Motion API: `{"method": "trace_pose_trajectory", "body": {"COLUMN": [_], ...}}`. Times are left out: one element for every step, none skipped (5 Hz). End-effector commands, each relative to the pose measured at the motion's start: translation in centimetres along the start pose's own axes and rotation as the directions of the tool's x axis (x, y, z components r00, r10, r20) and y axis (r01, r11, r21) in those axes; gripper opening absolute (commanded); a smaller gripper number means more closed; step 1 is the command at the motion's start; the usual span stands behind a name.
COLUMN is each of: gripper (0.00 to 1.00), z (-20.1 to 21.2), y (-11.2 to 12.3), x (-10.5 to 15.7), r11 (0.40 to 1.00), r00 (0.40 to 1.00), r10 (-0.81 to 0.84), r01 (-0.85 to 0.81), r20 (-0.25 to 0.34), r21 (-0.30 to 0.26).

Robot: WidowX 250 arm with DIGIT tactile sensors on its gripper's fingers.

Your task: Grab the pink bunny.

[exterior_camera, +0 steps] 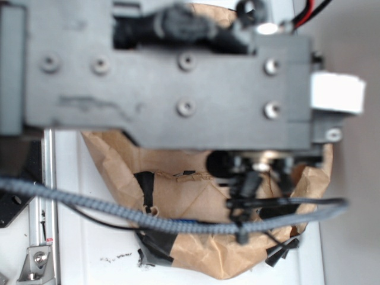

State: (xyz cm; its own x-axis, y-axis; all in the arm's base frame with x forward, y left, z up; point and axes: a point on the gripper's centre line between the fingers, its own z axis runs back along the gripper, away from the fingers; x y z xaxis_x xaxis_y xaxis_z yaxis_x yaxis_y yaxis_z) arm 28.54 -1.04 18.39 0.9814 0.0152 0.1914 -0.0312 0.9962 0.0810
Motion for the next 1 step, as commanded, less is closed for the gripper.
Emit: {"method": "trace_pose_trajectory", "body": {"gripper": [0.00], "z": [1.95], "y": [-0.44], "x": [-0.16], "r11": [0.969], "r00": [0.966], "r10": [0.228], "r01": [-0.238], "r20": [0.119], "r21": [0.071]}}
